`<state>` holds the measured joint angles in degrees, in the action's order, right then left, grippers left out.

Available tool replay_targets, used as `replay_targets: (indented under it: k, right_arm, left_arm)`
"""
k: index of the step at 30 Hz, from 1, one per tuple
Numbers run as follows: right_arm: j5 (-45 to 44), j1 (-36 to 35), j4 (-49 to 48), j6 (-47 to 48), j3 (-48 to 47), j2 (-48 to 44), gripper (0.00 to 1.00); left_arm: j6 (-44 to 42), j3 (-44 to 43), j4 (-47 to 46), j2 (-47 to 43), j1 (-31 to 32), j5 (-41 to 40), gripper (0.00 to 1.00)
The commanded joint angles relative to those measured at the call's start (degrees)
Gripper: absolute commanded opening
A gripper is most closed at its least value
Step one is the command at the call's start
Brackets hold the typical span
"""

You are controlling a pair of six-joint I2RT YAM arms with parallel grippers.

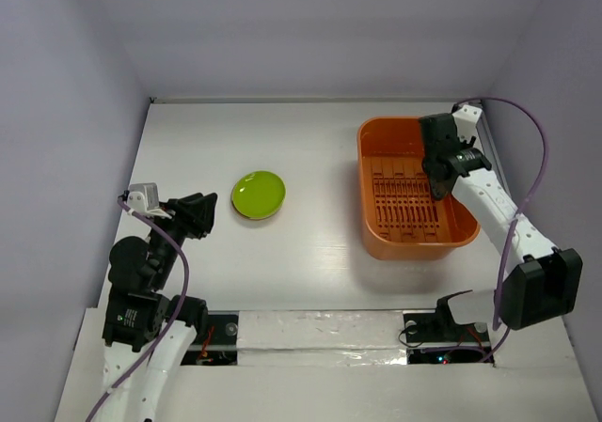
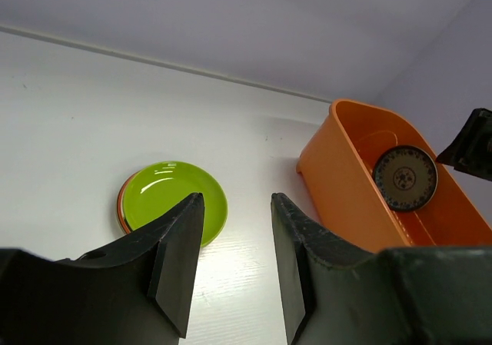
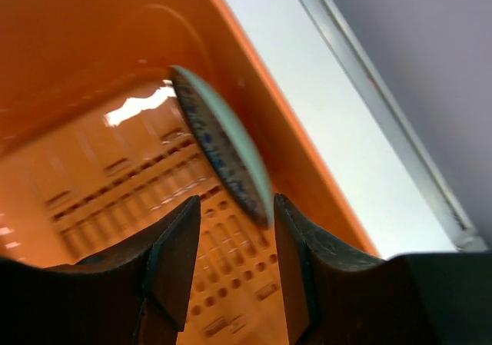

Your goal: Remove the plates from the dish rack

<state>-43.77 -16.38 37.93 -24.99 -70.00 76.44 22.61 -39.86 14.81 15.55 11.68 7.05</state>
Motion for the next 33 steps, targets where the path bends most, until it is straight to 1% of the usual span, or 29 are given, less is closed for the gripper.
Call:
replay_targets:
  k: [1, 3, 10, 15, 17, 19, 20, 23, 29, 33]
  right_arm:
    - [0.61, 3.27, 0.39, 4.15, -0.31, 1.59, 0.49]
    - [1.92, 5.04, 0.56, 5.13, -1.97, 3.97, 0.47]
    - [5.01, 6.98, -1.02, 7.15, -4.00, 9.94, 0.42]
    - [4.05, 7.59, -0.50, 8.29, -6.99, 13.29, 0.30]
    - [3.43, 7.59, 0.30, 8.56, -7.87, 13.82, 0.21]
    - [3.34, 7.59, 0.65, 9.17, -7.96, 13.12, 0.16]
    - [3.51, 7.59, 0.65, 9.52, -7.88, 11.90, 0.10]
    - [4.39, 7.59, 1.79, 10.49, -8.40, 8.91, 0.00]
    - [3.34, 4.35, 6.97, 11.28, -13.75, 2.40, 0.00]
    - [4.13, -0.74, 8.47, 10.41, -17.45, -3.22, 0.00]
  left_arm:
    - [0.15, 0.22, -2.85, 0.18, 0.36, 0.25, 0.37]
    - [0.07, 0.22, -2.68, 0.36, 0.36, -0.02, 0.37]
    - [-0.02, 0.13, -2.77, 1.23, 0.36, 0.16, 0.37]
    - [-0.11, 0.13, -2.85, 1.76, 0.36, 0.25, 0.37]
    - [-0.11, 0.04, -2.77, 1.94, 0.36, 0.16, 0.37]
    - [-0.11, 0.13, -2.94, 1.85, 0.36, 0.25, 0.37]
    - [-0.11, 0.13, -2.86, 1.94, 0.36, 0.16, 0.37]
    - [-0.11, 0.13, -2.94, 2.11, 0.36, 0.25, 0.37]
    - [-0.11, 0.13, -3.03, 2.38, 0.36, 0.33, 0.37]
    - [-0.11, 0.13, -3.03, 2.29, 0.36, 0.25, 0.37]
